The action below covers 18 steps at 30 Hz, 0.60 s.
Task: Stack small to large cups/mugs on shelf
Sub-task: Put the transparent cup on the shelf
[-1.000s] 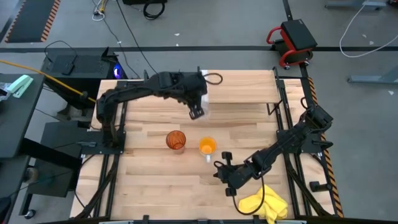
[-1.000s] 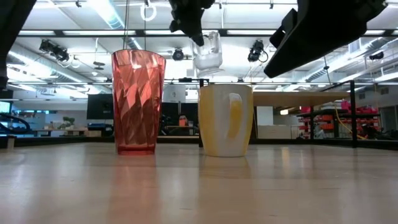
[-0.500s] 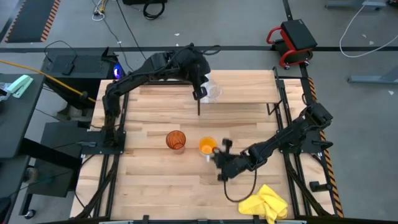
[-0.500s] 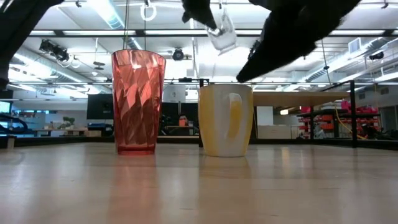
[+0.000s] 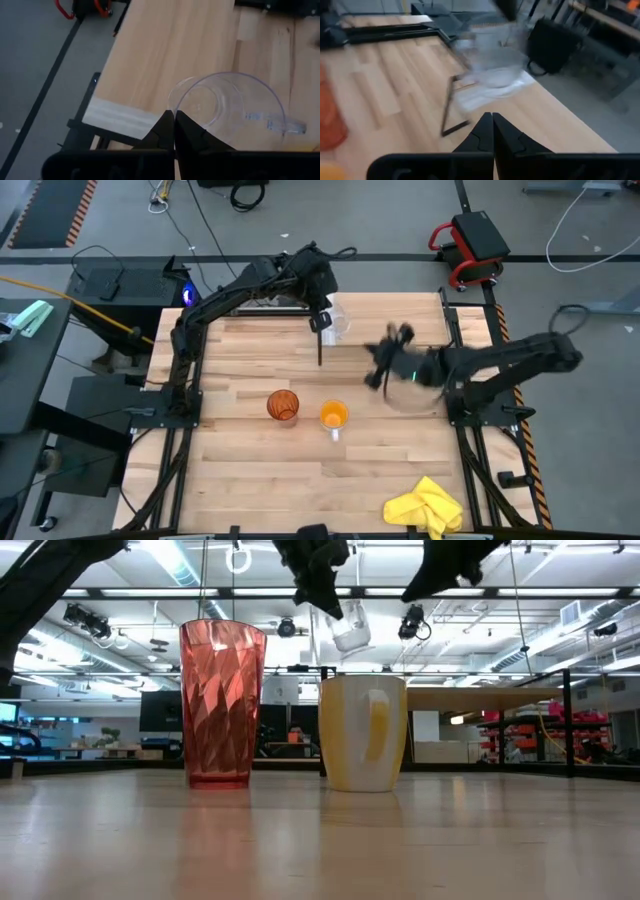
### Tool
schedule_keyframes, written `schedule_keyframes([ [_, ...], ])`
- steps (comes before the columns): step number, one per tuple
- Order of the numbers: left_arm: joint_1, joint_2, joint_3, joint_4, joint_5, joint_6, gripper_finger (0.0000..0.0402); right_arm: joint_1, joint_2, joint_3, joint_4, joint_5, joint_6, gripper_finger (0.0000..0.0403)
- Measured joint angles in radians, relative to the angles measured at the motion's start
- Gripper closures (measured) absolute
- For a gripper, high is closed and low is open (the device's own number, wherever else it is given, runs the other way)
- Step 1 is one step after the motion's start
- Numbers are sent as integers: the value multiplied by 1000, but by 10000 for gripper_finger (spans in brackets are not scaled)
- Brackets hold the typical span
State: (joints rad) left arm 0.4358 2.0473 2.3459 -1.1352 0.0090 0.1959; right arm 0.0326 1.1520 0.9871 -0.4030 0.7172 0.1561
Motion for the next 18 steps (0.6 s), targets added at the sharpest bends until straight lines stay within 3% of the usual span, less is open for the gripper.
schedule_keyframes([
  [5,6,13,1,17,6,7,397,-315,-20,0,-3,-388,-22,403],
  [9,18,17,1,36,31,10,395,-480,30,-1,17,-589,-68,403],
  [12,31,23,1,51,48,10,398,-541,71,-1,39,-675,-103,403],
  [18,56,32,1,43,51,10,395,-563,120,-2,100,-708,-160,403],
])
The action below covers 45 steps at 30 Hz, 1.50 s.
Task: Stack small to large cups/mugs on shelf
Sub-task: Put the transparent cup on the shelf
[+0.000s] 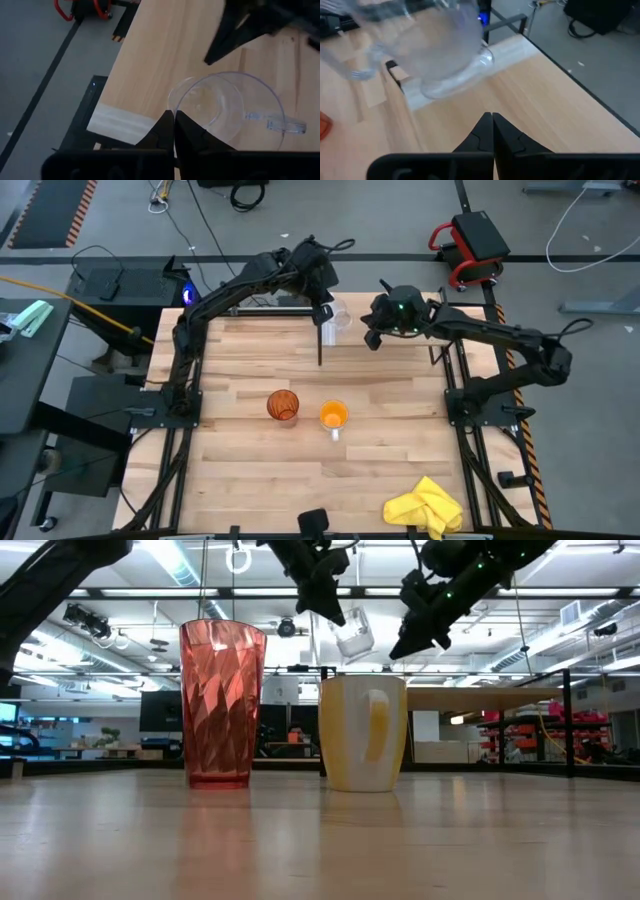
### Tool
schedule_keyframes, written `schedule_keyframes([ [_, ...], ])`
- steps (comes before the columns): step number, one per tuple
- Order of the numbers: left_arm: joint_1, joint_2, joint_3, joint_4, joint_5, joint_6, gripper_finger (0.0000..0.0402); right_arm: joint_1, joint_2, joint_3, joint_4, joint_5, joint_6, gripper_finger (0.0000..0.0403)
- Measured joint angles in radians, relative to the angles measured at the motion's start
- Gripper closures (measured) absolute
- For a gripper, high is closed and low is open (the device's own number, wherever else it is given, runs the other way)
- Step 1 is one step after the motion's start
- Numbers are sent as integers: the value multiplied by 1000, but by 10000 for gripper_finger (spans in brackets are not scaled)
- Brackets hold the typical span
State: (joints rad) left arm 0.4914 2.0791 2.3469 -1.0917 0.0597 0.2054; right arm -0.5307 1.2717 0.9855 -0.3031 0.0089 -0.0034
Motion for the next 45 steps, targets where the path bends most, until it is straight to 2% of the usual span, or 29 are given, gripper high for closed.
schedule_keyframes([
  [11,10,46,0,22,30,-3,397,0,25,0,52,-65,-24,403],
  [26,12,70,-1,18,48,-3,386,0,126,0,103,-67,-45,403],
  [45,29,101,0,32,61,-38,381,1,128,0,101,-67,-34,403],
])
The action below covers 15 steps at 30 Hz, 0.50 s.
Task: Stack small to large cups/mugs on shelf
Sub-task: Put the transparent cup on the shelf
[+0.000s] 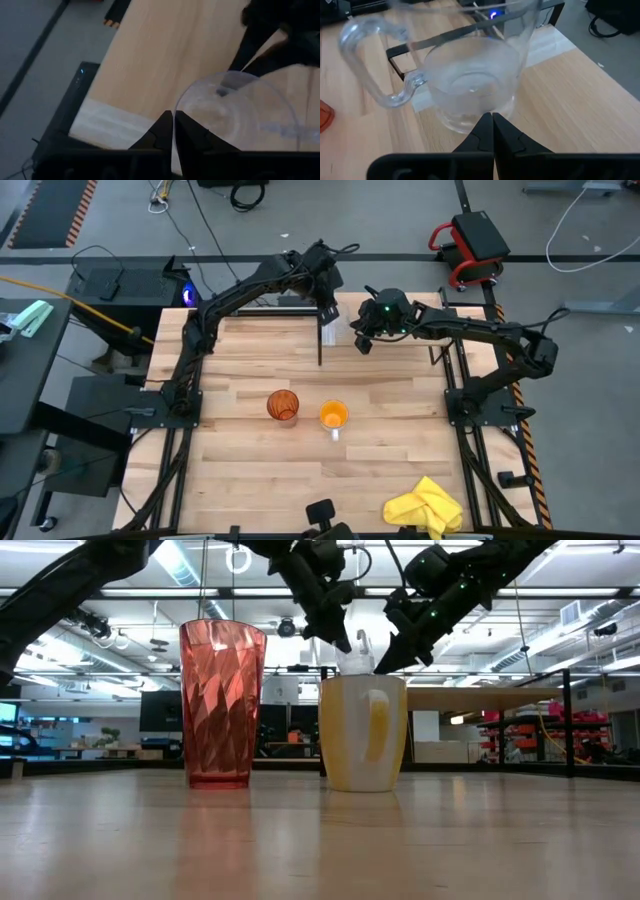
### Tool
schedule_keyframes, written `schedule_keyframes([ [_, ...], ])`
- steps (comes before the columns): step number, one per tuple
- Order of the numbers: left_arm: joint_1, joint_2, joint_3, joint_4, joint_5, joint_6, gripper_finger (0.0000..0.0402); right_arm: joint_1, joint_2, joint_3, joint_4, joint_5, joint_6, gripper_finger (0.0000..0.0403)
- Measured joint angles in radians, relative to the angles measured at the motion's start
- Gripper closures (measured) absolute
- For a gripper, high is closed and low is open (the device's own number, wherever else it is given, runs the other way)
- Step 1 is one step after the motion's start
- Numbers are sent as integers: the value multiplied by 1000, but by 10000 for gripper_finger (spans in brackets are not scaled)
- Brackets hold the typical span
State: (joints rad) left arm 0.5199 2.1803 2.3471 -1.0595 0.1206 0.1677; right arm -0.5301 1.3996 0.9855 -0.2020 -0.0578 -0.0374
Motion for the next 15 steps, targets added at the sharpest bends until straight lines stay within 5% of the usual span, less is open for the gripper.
schedule_keyframes([
  [15,7,12,0,26,12,0,365,-11,-1,1,-5,0,5,403],
])
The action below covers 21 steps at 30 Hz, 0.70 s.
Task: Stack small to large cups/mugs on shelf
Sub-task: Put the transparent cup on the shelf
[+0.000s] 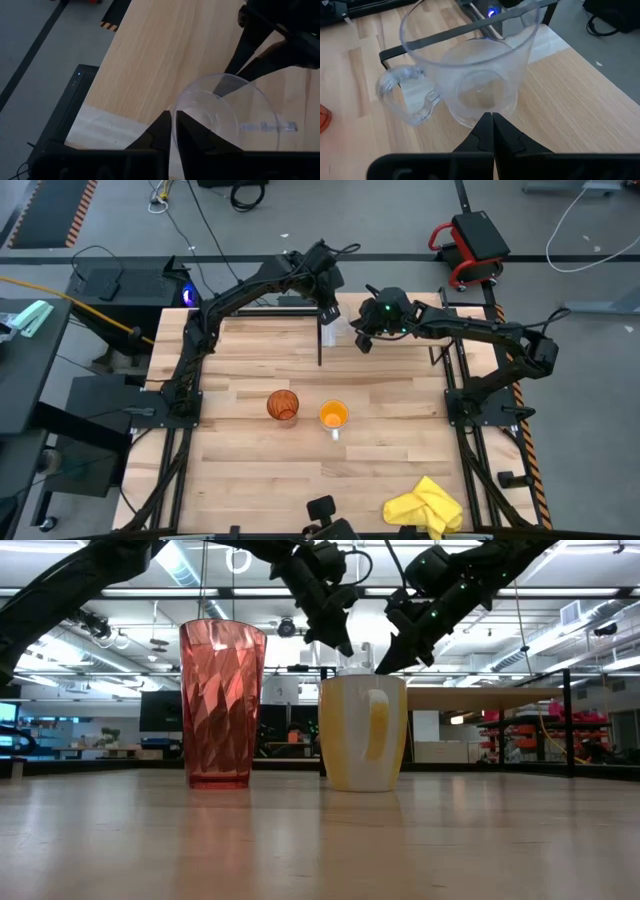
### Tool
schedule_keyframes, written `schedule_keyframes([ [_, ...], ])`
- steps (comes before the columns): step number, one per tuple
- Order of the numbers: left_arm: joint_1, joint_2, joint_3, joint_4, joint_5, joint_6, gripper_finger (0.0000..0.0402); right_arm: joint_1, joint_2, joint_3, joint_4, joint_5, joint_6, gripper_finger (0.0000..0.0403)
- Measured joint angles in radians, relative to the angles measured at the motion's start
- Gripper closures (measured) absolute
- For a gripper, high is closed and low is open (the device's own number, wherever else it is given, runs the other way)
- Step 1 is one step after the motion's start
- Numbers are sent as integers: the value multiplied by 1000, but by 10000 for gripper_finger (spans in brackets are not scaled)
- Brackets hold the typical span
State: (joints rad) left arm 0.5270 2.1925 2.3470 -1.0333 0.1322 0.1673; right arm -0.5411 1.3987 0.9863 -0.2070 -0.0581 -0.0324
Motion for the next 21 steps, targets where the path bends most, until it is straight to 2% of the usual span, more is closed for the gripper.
schedule_keyframes([
  [6,0,0,0,34,-1,0,353,0,0,0,-9,0,3,403],
  [14,1,0,2,32,-5,0,317,0,0,0,-13,3,3,403],
  [21,10,-67,9,0,-95,-19,294,0,0,0,-17,5,-9,403],
])
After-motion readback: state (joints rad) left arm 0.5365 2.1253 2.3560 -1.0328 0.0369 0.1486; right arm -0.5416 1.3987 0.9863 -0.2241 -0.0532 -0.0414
